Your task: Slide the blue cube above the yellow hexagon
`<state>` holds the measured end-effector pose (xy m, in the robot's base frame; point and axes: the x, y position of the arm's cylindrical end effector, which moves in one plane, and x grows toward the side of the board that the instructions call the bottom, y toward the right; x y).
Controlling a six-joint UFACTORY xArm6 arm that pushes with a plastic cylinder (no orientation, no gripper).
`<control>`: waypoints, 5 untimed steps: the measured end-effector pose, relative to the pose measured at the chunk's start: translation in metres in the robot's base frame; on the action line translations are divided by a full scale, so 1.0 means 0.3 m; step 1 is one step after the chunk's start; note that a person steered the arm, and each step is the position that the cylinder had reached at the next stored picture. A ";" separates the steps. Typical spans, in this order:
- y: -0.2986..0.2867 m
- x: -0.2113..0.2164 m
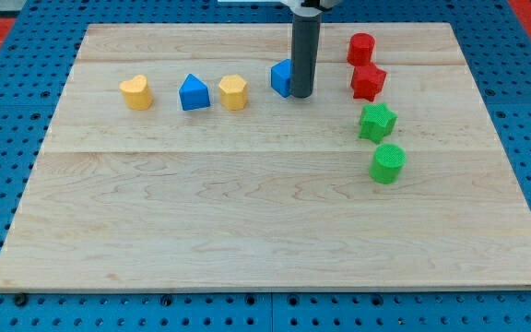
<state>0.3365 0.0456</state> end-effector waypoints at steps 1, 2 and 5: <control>-0.019 -0.040; -0.060 -0.095; 0.009 -0.249</control>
